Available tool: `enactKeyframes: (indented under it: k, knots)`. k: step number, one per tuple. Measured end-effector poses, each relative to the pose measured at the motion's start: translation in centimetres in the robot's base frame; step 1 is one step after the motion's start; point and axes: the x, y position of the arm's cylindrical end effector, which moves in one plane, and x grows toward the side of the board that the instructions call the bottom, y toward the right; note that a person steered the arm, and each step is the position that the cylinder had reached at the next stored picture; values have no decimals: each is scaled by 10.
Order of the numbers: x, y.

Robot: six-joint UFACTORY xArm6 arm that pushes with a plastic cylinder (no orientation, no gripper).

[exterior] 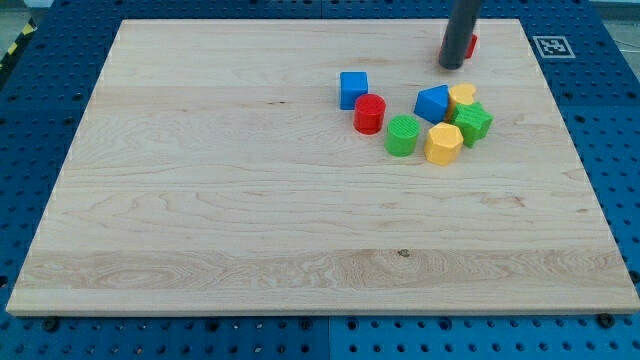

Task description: Place the red star top right of the blue cube

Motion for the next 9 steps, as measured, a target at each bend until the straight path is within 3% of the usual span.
enactKeyframes:
  k: [2, 4, 5, 7, 9]
  knots:
    - [-45, 78]
    - [-35, -60]
    - [-31, -92]
    - [-58, -105]
    - [-23, -106]
